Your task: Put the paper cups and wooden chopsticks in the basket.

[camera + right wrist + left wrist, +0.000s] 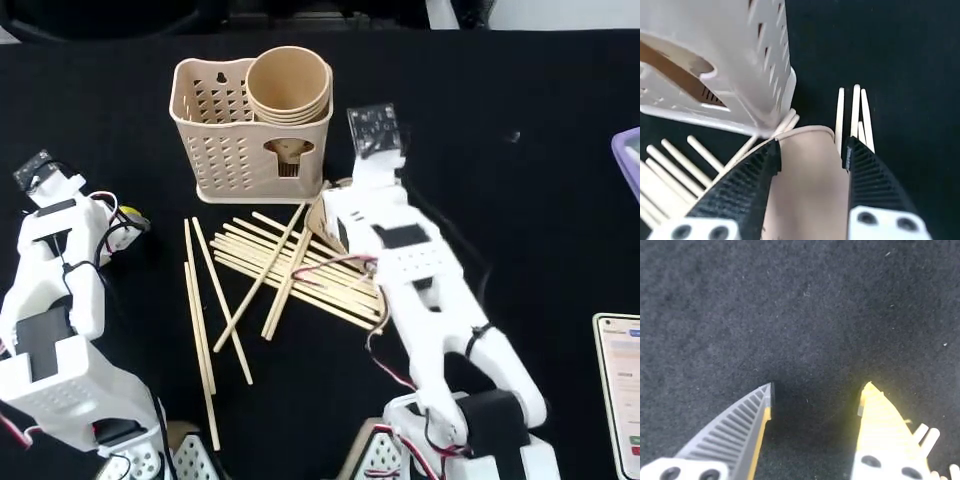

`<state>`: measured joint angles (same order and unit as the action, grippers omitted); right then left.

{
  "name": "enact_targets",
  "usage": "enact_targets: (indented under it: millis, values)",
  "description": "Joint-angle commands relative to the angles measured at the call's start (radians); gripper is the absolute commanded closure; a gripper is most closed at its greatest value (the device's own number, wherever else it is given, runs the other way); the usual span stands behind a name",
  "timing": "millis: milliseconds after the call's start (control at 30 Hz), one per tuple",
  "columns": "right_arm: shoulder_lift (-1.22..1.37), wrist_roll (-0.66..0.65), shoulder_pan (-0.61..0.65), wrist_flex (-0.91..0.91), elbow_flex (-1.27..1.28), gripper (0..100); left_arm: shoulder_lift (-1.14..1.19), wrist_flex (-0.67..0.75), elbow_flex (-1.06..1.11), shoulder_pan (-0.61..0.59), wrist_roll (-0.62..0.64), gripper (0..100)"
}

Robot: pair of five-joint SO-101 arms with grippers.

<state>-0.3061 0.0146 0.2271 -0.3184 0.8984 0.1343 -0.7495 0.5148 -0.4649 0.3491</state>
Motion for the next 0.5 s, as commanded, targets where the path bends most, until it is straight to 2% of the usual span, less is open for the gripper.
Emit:
enact_targets:
  millis: [0, 67, 167, 300, 467]
  values:
    - [-0.05, 0.002, 0.009, 0.092, 0.048, 77.9, 0.006, -0.002, -0.036, -0.025, 0.006, 71]
    - [-0.054, -0.014, -0.003, 0.064, 0.062, 77.9, 0.006, -0.002, -0.036, -0.025, 0.006, 71]
    - [-0.056, -0.109, -0.06, -0.069, 0.058, 77.9, 0.006, -0.002, -0.036, -0.025, 0.006, 71]
    - [-0.079, -0.186, -0.18, -0.206, 0.038, 77.9, 0.008, -0.002, -0.039, -0.025, 0.006, 71]
    - [-0.22, -0.247, -0.344, -0.285, 0.044, 77.9, 0.008, -0.002, -0.039, -0.021, 0.006, 71]
